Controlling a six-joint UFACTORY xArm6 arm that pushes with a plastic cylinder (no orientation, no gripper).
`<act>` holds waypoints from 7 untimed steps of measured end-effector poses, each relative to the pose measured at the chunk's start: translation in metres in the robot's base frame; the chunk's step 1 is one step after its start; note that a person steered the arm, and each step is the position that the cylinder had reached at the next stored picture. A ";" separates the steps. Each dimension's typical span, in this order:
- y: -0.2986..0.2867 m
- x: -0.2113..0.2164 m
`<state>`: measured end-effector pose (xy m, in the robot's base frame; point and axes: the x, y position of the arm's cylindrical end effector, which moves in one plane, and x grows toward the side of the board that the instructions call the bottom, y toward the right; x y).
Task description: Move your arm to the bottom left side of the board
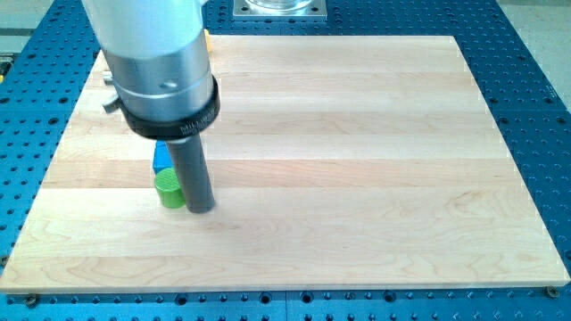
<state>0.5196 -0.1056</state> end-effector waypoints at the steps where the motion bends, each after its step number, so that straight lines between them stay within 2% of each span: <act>1: -0.009 0.003; 2: -0.008 0.022; 3: -0.007 0.075; 4: 0.042 0.095; 7: 0.095 0.099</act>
<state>0.6191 -0.0111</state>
